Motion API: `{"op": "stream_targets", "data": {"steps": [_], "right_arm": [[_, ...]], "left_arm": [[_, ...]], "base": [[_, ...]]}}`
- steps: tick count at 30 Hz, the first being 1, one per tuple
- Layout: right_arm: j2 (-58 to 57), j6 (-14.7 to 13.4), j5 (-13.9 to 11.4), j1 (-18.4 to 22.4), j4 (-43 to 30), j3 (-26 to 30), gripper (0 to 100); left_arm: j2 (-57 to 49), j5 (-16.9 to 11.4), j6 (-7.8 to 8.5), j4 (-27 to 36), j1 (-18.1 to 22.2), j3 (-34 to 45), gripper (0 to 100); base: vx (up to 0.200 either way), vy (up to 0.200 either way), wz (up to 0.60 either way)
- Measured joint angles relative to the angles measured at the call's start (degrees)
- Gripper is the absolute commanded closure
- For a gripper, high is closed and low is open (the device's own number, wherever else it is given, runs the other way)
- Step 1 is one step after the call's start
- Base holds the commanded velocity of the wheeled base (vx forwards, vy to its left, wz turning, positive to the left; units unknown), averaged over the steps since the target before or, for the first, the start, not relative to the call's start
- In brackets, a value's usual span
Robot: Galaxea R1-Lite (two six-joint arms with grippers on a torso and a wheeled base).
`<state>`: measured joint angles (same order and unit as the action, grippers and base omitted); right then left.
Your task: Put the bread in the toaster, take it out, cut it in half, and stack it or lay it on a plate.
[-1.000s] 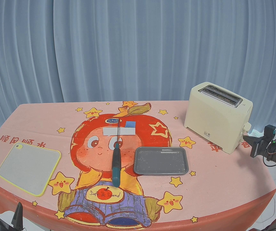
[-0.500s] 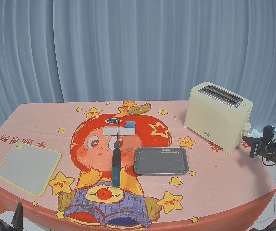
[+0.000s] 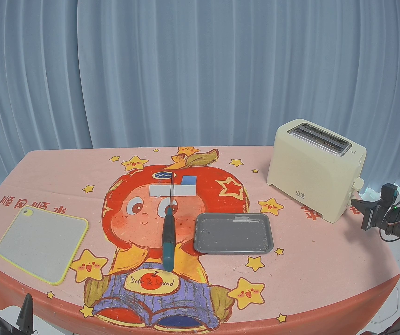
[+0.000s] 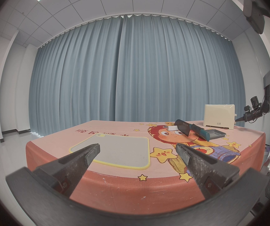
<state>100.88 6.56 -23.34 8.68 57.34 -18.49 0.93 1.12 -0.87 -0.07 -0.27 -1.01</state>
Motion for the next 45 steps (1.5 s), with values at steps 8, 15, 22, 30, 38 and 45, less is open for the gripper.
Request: {"op": "stream_targets", "data": {"steps": [8, 15, 22, 30, 38, 45], "right_arm": [[1.0, 0.06, -0.07, 0.0, 0.07, 0.24, 100], [1.63, 0.06, 0.3, 0.0, 0.05, 0.3, 100], [1.77, 0.09, 0.48, 0.0, 0.07, 0.3, 100], [1.63, 0.09, 0.48, -0.11, 0.07, 0.59, 100], [1.46, 0.17, 0.46, -0.15, 0.05, 0.78, 100], [0.66, 0.35, 0.44, -0.37, 0.05, 1.4, 100]], "left_arm": [[0.0, -0.01, 0.0, 0.0, 0.0, 0.0, 0], [0.0, -0.01, 0.0, 0.0, 0.0, 0.0, 0], [0.0, 0.0, 0.0, 0.0, 0.0, 0.0, 0], [0.0, 0.0, 0.0, 0.0, 0.0, 0.0, 0], [0.0, 0.0, 0.0, 0.0, 0.0, 0.0, 0], [0.0, -0.01, 0.0, 0.0, 0.0, 0.0, 0]], "base": [[0.0, 0.0, 0.0], [0.0, 0.0, 0.0], [0.0, 0.0, 0.0], [0.0, 0.0, 0.0], [0.0, 0.0, 0.0], [0.0, 0.0, 0.0]]}}
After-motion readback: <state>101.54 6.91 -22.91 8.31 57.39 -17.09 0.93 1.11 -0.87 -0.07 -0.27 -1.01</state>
